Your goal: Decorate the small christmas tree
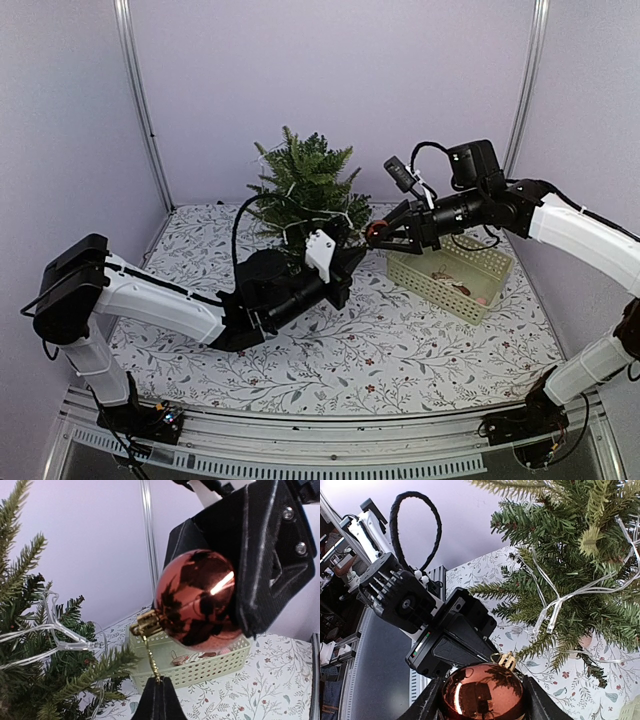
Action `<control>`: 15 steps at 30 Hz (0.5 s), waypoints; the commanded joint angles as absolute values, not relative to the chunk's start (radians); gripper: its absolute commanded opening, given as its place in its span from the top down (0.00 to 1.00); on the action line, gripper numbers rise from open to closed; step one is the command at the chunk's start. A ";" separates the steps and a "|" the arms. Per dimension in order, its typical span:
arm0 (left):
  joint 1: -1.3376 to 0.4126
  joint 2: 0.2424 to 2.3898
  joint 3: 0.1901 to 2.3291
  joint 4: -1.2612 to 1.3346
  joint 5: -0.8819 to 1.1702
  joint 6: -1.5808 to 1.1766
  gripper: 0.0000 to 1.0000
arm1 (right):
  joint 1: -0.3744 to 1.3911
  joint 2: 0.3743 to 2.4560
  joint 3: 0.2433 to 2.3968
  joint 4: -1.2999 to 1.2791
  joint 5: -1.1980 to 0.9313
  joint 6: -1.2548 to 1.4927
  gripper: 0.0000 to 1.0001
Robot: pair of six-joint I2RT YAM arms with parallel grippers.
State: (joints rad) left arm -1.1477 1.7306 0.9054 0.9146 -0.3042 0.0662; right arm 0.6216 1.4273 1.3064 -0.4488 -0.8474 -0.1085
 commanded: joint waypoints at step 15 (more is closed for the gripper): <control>-1.107 1.724 0.888 0.917 -0.290 -0.025 1.00 | 0.627 1.480 1.371 -0.456 -0.807 -0.106 0.77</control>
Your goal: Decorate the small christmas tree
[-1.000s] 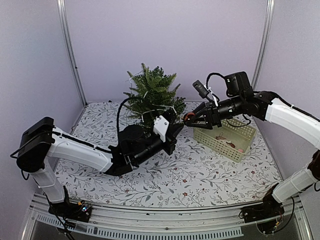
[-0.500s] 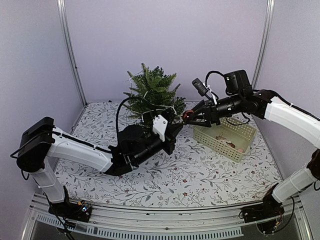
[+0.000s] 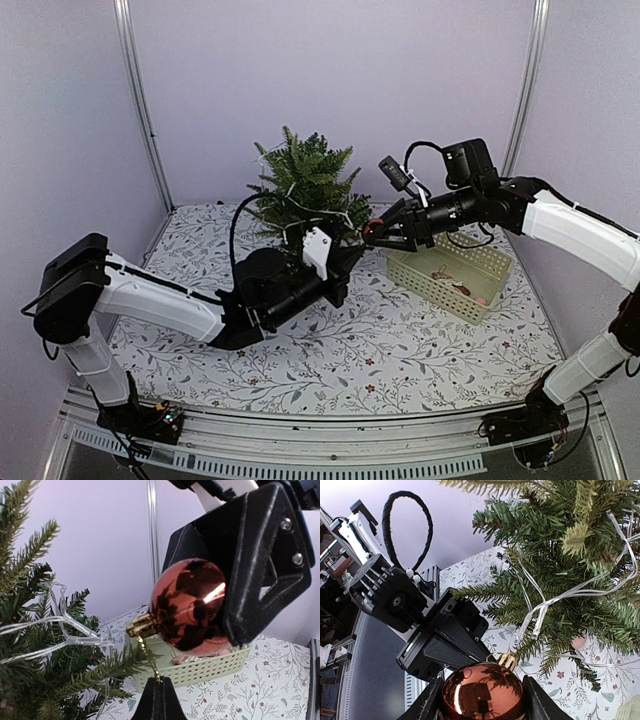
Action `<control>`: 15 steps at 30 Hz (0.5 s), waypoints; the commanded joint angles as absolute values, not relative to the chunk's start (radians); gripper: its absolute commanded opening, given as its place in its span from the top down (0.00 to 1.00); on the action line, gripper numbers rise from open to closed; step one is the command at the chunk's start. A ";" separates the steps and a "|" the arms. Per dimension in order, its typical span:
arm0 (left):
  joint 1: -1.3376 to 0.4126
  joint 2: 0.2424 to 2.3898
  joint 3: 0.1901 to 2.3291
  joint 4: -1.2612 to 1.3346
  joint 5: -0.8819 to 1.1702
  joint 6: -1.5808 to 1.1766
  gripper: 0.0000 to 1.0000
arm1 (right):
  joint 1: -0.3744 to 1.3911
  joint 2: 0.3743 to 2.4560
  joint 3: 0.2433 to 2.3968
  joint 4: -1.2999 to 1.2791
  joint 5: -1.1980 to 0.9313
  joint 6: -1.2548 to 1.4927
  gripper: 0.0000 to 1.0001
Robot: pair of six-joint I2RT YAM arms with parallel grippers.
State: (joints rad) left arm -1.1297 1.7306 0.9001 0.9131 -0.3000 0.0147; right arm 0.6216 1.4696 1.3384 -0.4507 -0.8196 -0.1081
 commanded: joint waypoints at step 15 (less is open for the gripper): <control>-1.082 1.734 0.887 0.894 -0.258 -0.071 1.00 | 0.621 1.507 1.378 -0.444 -0.781 -0.098 0.76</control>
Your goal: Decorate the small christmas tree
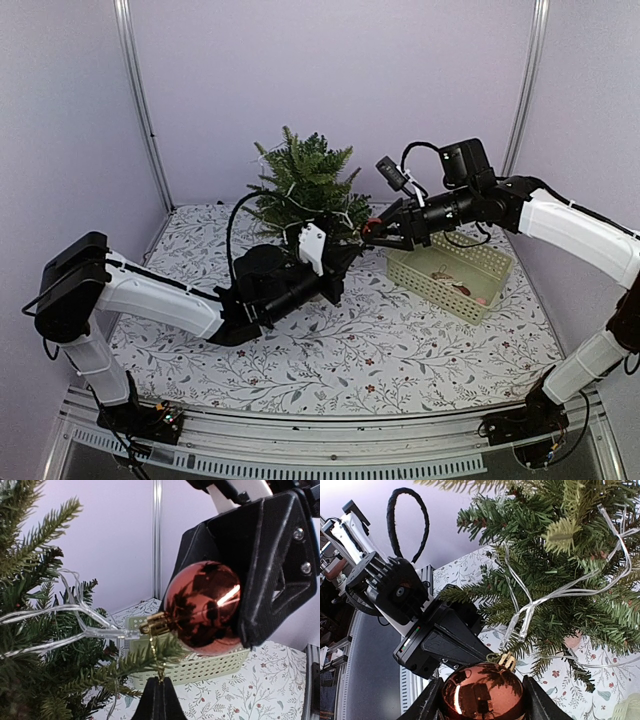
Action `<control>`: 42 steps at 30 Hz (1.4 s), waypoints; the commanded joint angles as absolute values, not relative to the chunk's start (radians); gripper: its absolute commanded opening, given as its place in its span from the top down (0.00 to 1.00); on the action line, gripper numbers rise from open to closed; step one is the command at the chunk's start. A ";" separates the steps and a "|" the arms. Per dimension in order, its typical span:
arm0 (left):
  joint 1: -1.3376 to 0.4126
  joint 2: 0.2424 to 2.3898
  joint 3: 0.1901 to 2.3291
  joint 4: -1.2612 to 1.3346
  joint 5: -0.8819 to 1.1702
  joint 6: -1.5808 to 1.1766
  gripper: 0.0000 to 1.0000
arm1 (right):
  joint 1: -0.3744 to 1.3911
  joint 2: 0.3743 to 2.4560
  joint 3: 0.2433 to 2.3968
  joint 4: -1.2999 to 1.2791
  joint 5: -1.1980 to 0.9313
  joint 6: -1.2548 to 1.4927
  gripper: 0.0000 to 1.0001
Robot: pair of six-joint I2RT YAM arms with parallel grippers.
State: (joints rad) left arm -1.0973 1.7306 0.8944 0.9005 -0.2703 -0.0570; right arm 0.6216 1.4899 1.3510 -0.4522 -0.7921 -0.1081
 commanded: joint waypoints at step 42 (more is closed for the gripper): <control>-1.141 1.629 0.829 0.904 -0.275 -0.002 0.56 | 0.577 1.461 1.196 -0.322 -0.819 -0.012 0.49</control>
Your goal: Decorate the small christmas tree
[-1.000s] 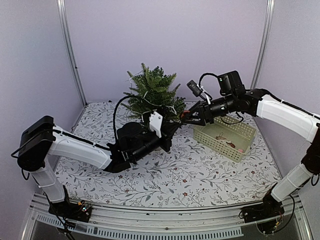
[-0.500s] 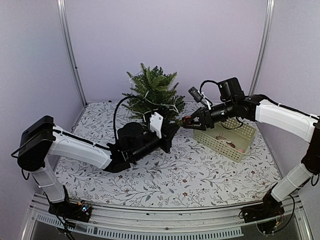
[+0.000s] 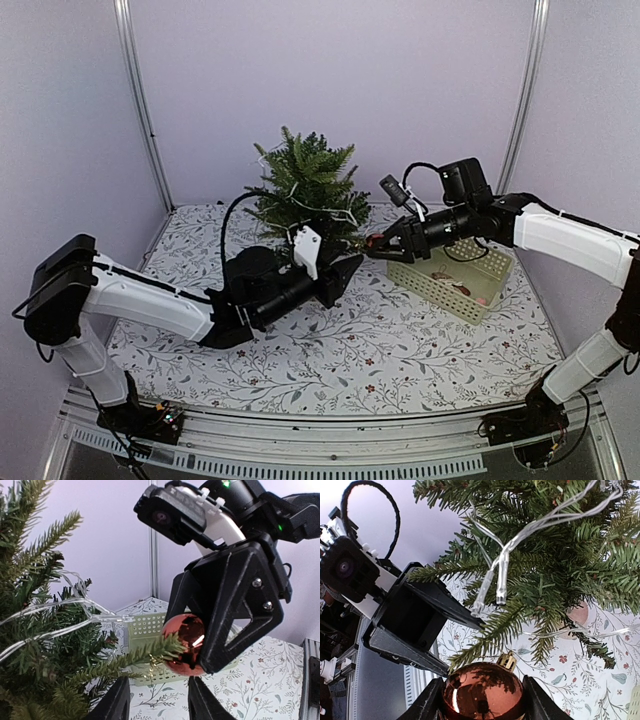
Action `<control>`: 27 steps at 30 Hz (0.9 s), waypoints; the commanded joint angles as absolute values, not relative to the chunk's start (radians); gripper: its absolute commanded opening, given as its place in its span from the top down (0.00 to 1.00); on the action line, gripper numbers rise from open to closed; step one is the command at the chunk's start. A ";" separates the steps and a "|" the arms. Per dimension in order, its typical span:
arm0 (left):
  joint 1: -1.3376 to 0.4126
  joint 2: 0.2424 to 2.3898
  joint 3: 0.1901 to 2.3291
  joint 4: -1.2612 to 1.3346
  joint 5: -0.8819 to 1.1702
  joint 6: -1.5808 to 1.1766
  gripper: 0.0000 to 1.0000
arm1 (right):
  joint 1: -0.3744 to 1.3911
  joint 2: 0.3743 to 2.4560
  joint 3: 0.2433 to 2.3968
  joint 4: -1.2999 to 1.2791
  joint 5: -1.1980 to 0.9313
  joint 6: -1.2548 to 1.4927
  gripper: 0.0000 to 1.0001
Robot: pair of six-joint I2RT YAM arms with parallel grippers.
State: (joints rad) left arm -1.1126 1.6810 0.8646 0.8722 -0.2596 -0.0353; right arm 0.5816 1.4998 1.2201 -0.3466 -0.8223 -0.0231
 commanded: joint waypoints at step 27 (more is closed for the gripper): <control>-1.198 1.157 0.566 0.773 -0.435 0.004 0.38 | 0.332 1.245 0.964 -0.185 -0.712 0.110 0.23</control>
State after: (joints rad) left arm -1.1885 1.2514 0.6022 0.8604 -0.3683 0.0471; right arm 0.4435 1.3029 1.0100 -0.2398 -0.7773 0.0479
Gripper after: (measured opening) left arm 0.621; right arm 0.768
